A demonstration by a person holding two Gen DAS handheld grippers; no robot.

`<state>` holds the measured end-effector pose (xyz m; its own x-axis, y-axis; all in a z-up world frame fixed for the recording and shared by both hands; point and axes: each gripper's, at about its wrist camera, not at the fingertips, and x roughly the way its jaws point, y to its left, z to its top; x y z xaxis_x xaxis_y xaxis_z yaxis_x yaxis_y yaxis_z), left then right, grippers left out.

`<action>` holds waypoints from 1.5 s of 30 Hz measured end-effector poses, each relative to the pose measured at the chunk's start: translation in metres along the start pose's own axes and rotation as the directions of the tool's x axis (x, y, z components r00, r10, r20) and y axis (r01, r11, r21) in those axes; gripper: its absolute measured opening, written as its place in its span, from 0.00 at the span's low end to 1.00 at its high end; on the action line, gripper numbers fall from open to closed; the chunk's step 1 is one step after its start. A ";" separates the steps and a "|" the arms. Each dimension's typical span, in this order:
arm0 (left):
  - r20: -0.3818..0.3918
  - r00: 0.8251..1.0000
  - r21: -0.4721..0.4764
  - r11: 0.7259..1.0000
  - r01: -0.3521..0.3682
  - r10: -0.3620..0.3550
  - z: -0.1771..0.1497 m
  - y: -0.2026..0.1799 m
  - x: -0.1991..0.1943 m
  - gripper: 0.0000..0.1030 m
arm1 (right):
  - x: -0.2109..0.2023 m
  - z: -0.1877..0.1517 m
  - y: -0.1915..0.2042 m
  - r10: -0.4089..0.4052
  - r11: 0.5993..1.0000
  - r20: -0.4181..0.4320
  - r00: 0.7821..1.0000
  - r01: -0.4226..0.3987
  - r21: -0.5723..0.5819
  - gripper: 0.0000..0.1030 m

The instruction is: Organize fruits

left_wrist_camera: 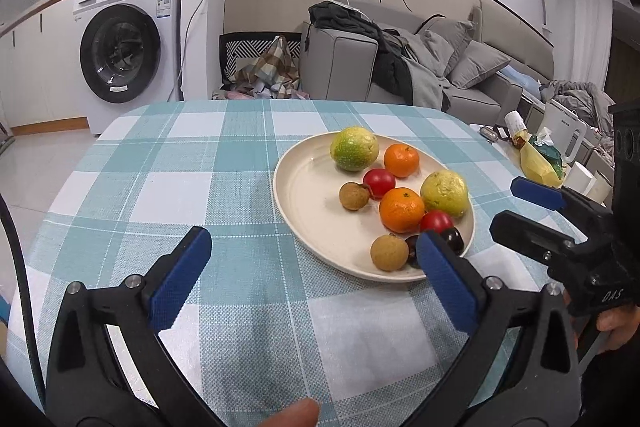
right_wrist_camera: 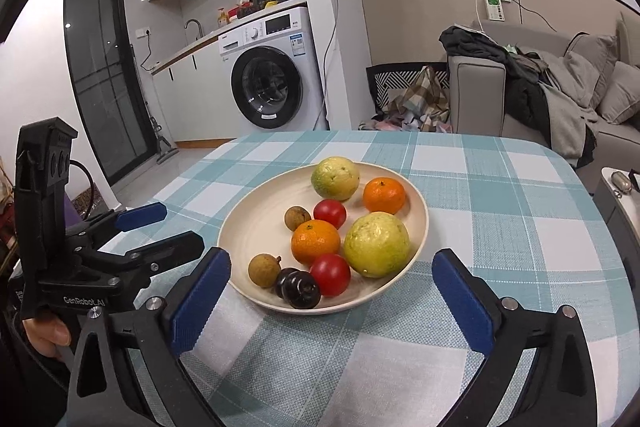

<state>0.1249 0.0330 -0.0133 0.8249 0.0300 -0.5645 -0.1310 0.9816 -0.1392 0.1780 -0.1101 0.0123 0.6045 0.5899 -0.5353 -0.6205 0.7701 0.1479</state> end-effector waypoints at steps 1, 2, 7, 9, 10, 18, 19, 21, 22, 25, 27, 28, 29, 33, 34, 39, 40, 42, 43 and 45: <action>-0.001 1.000 0.002 1.000 -0.004 0.004 0.000 0.000 0.000 0.99 | 0.000 0.000 0.001 0.001 1.000 0.002 1.000 -0.001 -0.003 1.00; -0.002 1.000 0.005 1.000 -0.007 0.007 0.000 -0.001 -0.001 0.99 | 0.000 0.000 0.001 0.002 1.000 0.004 1.000 -0.002 -0.006 1.00; 0.002 1.000 0.011 1.000 -0.007 0.007 0.000 -0.003 -0.003 0.99 | 0.000 0.001 0.001 0.005 1.000 0.006 1.000 -0.005 -0.007 1.00; -0.001 1.000 0.010 1.000 -0.012 0.012 -0.001 -0.003 -0.003 0.99 | 0.000 0.001 0.002 0.004 1.000 0.008 1.000 -0.004 -0.009 1.00; -0.002 1.000 0.009 1.000 -0.014 0.014 0.000 -0.003 -0.003 0.99 | -0.001 0.000 0.003 0.004 1.000 0.008 1.000 -0.004 -0.010 1.00; 0.000 1.000 0.019 1.000 -0.014 0.014 0.000 -0.003 -0.003 0.99 | 0.001 0.000 0.005 0.006 1.000 0.004 1.000 -0.005 -0.019 1.00; 0.001 1.000 0.021 1.000 -0.014 0.014 0.000 -0.003 -0.003 0.99 | 0.001 0.001 0.005 0.006 1.000 0.003 1.000 -0.006 -0.017 1.00; 0.003 1.000 0.025 1.000 -0.014 0.014 0.000 -0.004 -0.004 0.99 | 0.001 0.001 0.003 0.006 1.000 0.001 1.000 -0.006 -0.013 1.00; 0.004 1.000 0.027 1.000 -0.014 0.013 0.000 -0.004 -0.004 0.99 | 0.001 0.001 0.003 0.007 1.000 0.000 1.000 -0.007 -0.012 1.00; 0.006 1.000 0.032 0.999 -0.013 0.013 0.000 -0.006 -0.004 0.99 | 0.002 0.001 0.003 0.007 1.000 -0.001 1.000 -0.007 -0.011 1.00; 0.005 1.000 0.031 0.999 -0.012 0.012 0.000 -0.006 -0.004 0.99 | 0.002 0.001 0.002 0.007 1.000 -0.002 1.000 -0.007 -0.011 1.00; 0.005 1.000 0.031 0.999 -0.012 0.012 0.000 -0.006 -0.004 0.99 | 0.001 0.001 0.003 0.007 1.000 -0.001 1.000 -0.007 -0.011 1.00; 0.006 1.000 0.030 0.999 -0.013 0.013 0.000 -0.006 -0.004 0.99 | 0.002 0.001 0.003 0.007 1.000 -0.001 1.000 -0.007 -0.011 1.00; 0.006 1.000 0.031 0.999 -0.012 0.012 0.000 -0.006 -0.004 0.99 | 0.002 0.001 0.002 0.007 1.000 -0.001 1.000 -0.007 -0.011 1.00; 0.006 1.000 0.032 0.999 -0.012 0.012 0.000 -0.006 -0.004 0.99 | 0.002 0.001 0.002 0.006 1.000 -0.001 1.000 -0.006 -0.011 1.00; 0.006 1.000 0.031 0.999 -0.013 0.012 0.000 -0.006 -0.004 0.99 | 0.002 0.001 0.002 0.007 1.000 -0.002 1.000 -0.007 -0.011 1.00; 0.006 1.000 0.031 0.999 -0.012 0.012 0.000 -0.006 -0.004 0.99 | 0.002 0.001 0.002 0.007 1.000 -0.002 1.000 -0.007 -0.011 1.00; 0.006 1.000 0.031 0.999 -0.012 0.012 0.000 -0.006 -0.004 0.99 | 0.002 0.001 0.002 0.007 1.000 -0.001 1.000 -0.007 -0.011 1.00; 0.006 1.000 0.032 0.999 -0.013 0.012 0.000 -0.006 -0.004 0.99 | 0.002 0.001 0.002 0.007 1.000 -0.001 1.000 -0.007 -0.011 1.00; 0.006 1.000 0.032 0.999 -0.012 0.012 0.000 -0.006 -0.004 0.99 | 0.002 0.001 0.002 0.007 1.000 -0.002 1.000 -0.007 -0.011 1.00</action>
<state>0.1223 0.0265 -0.0102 0.8265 0.0430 -0.5613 -0.1236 0.9866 -0.1065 0.1781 -0.1068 0.0128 0.5992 0.5944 -0.5362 -0.6300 0.7635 0.1423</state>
